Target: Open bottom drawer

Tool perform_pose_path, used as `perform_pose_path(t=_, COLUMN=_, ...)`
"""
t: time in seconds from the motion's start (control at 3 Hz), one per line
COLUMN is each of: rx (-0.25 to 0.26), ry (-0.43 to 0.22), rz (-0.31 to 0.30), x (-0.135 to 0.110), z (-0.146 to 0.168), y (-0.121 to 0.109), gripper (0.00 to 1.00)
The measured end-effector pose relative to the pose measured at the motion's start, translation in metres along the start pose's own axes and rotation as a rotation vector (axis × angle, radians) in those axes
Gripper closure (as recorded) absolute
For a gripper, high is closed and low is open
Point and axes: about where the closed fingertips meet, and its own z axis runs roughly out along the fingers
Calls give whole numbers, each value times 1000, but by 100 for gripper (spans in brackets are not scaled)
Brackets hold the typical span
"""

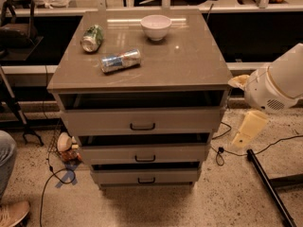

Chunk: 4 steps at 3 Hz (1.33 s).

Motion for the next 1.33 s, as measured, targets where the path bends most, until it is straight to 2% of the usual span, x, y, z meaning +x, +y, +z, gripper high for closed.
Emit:
perform_pose_path(t=0.33, rx=-24, ry=2, rz=3, x=9, z=29, y=5, gripper=0)
perform_pose_path(t=1.0, rx=-89, ry=-45, rz=-45, x=37, z=155, y=31, gripper=0)
perform_pose_path(t=1.33, rx=-95, ry=-84, rz=-45, x=29, z=232, y=46, gripper=0)
